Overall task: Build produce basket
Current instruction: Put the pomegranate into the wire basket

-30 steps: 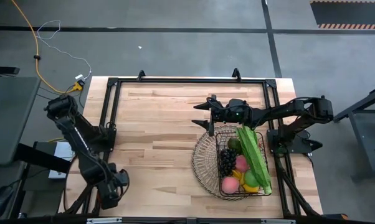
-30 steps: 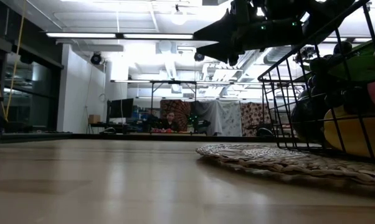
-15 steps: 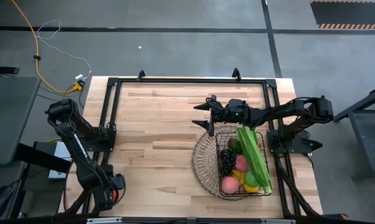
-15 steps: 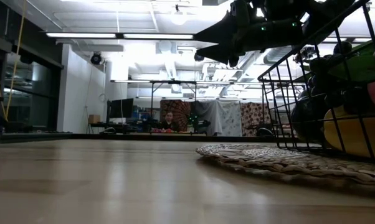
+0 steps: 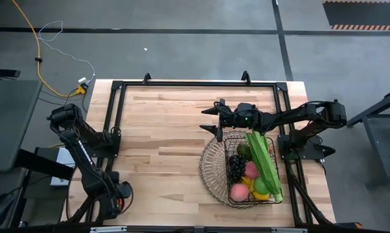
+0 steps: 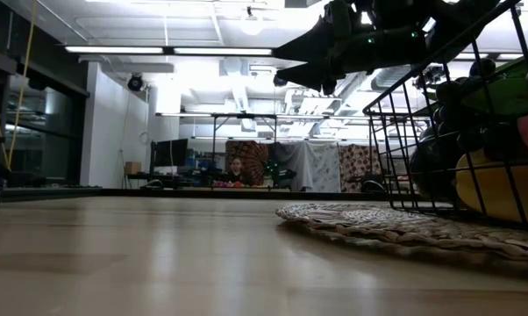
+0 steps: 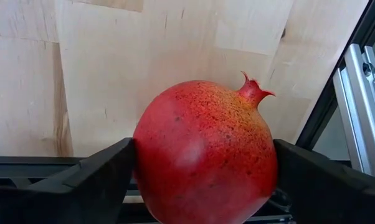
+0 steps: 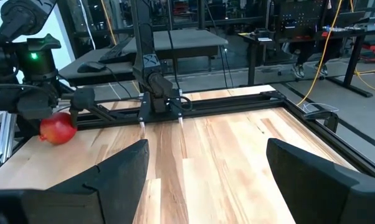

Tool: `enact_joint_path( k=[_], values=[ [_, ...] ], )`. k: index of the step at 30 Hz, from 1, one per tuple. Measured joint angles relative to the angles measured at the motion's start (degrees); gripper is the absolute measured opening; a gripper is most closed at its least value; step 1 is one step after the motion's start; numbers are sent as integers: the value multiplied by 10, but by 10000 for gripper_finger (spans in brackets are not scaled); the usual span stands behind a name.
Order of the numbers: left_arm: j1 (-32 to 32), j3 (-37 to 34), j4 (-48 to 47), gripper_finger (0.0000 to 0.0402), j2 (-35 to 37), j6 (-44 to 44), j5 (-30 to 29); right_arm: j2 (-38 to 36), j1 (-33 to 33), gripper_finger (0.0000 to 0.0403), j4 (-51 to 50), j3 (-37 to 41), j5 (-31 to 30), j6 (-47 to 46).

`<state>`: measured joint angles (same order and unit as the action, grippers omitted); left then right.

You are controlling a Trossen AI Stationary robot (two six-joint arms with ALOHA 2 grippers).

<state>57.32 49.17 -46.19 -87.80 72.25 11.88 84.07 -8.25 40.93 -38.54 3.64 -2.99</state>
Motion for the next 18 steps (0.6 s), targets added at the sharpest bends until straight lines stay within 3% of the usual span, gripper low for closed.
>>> enact_joint_path(
  k=[8,13,16,18],
  values=[
    [-53,-2,-3,298,-3,-55,38,0,0,314,-1,0,0,0],
    [-115,-5,-11,286,4,-140,67,0,0,314,-15,0,0,4],
    [-172,-4,-15,285,19,-207,36,0,0,314,-23,0,0,4],
    [-214,3,-24,284,35,-261,-23,0,0,314,-22,0,0,7]
  ],
)
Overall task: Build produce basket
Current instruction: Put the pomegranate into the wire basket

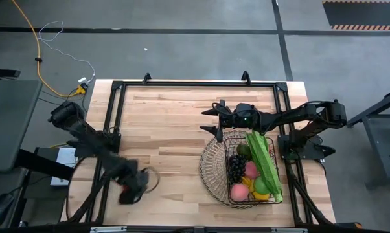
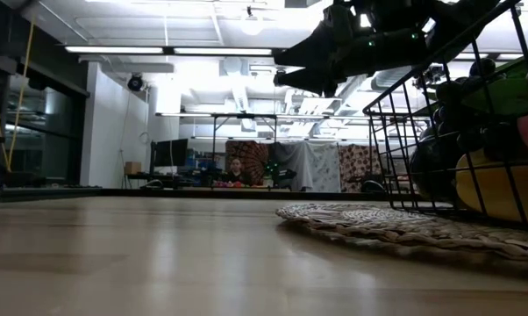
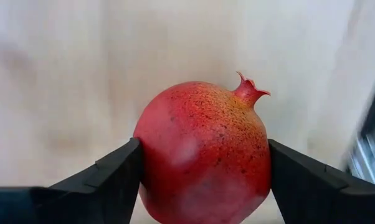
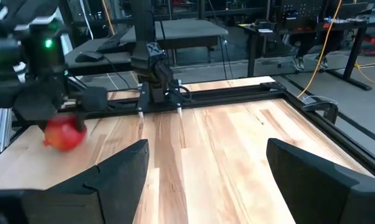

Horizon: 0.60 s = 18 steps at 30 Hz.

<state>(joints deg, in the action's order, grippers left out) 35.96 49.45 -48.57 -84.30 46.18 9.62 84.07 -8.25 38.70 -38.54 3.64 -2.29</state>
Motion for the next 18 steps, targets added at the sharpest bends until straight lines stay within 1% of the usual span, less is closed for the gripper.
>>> enact_joint_path(
  k=[2,5,8,10,13,15,18],
  values=[
    [-41,10,0,284,22,-60,-61,0,0,314,0,0,-3,11],
    [-103,15,30,283,60,-162,-146,0,0,314,0,0,-21,12],
    [-169,15,98,283,96,-270,-211,0,0,314,-5,0,-30,12],
    [-210,15,150,283,118,-341,-240,0,0,314,-8,0,-30,12],
    [-271,-7,282,283,150,-446,-246,0,0,314,-16,0,-30,13],
    [-315,-37,400,283,165,-501,-216,0,0,314,-22,0,-30,12],
    [-381,-98,547,283,182,-529,-166,0,0,314,-30,0,-30,19]
  ],
)
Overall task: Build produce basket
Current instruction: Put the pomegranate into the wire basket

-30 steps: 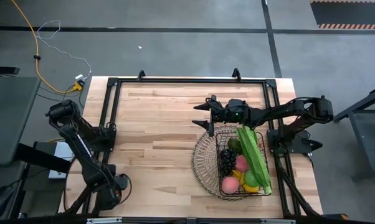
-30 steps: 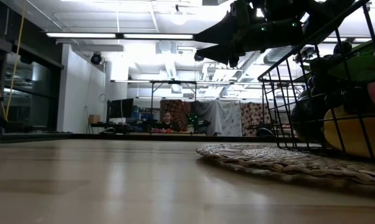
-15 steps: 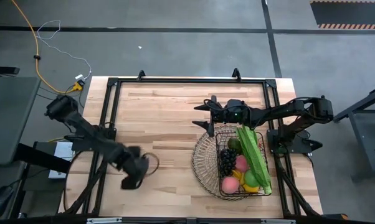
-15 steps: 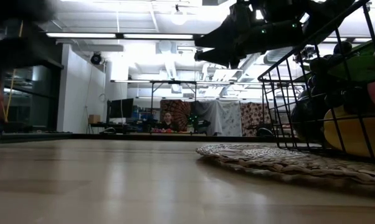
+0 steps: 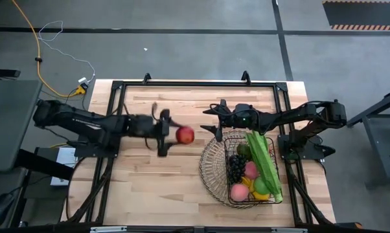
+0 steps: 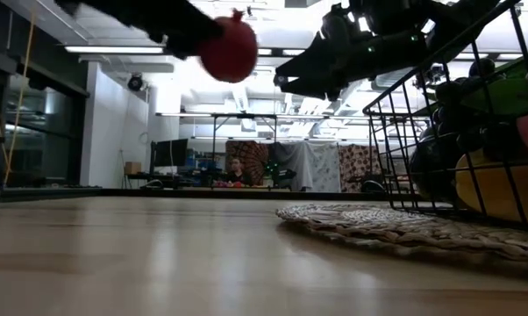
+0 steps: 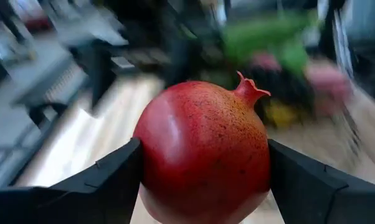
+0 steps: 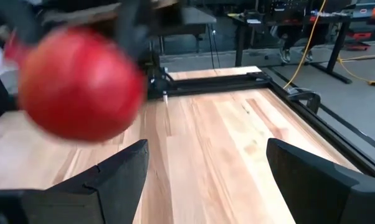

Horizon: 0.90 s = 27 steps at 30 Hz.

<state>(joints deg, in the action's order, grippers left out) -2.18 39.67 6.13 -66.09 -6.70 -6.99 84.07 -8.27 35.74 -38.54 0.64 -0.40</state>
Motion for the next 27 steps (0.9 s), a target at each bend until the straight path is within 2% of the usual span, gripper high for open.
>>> enact_joint_path(
  k=[5,8,11,14,27],
  values=[
    [-83,-138,270,284,7,26,65,0,0,314,-5,0,43,9],
    [-112,-214,414,284,2,66,77,0,0,314,0,0,63,9],
    [-124,-265,507,284,-2,108,77,0,0,314,11,0,65,9],
    [-122,-282,536,285,-2,129,79,0,0,314,20,0,65,9],
    [-112,-285,538,285,-2,140,83,0,0,314,31,0,65,35]
  ],
)
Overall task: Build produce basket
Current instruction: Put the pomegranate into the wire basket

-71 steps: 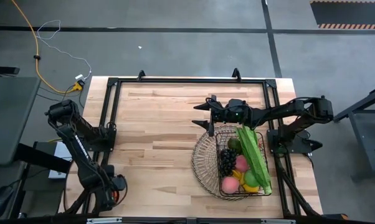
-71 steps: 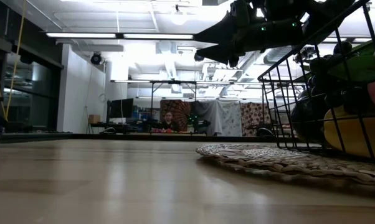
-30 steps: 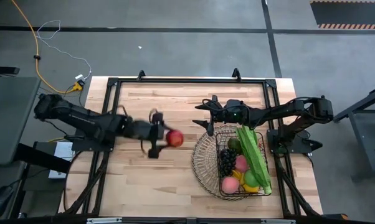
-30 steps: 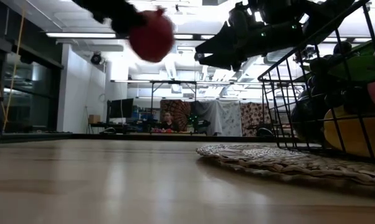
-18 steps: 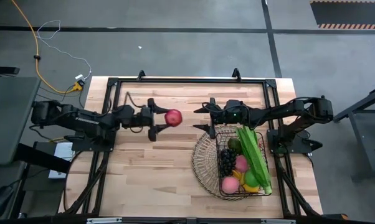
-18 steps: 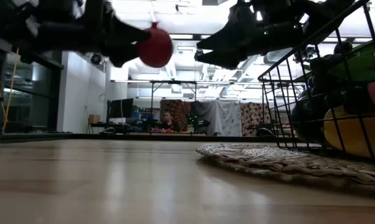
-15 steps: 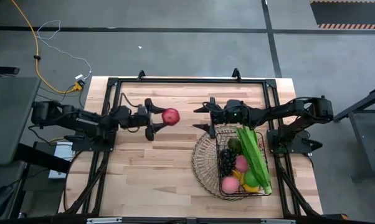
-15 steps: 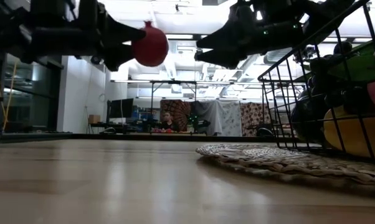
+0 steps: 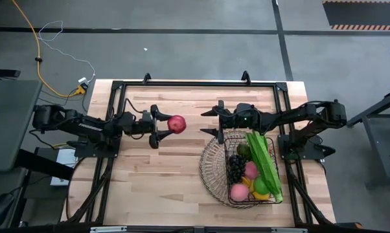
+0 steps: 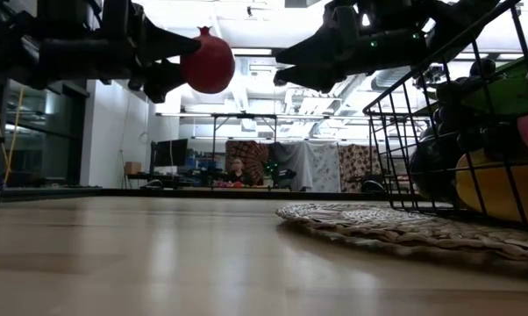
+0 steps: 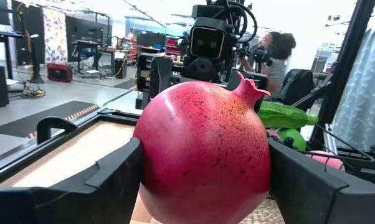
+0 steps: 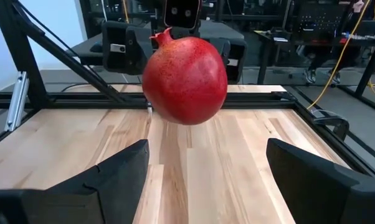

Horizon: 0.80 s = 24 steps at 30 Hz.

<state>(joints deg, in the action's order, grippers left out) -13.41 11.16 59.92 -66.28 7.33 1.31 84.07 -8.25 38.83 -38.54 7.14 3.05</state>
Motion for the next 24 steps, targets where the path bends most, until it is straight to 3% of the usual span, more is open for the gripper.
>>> enact_joint_path(
  k=[6,24],
  values=[
    [0,10,-1,285,0,10,32,0,0,314,0,0,0,0],
    [1,16,-2,285,0,15,31,0,0,314,0,0,-2,10]
  ],
)
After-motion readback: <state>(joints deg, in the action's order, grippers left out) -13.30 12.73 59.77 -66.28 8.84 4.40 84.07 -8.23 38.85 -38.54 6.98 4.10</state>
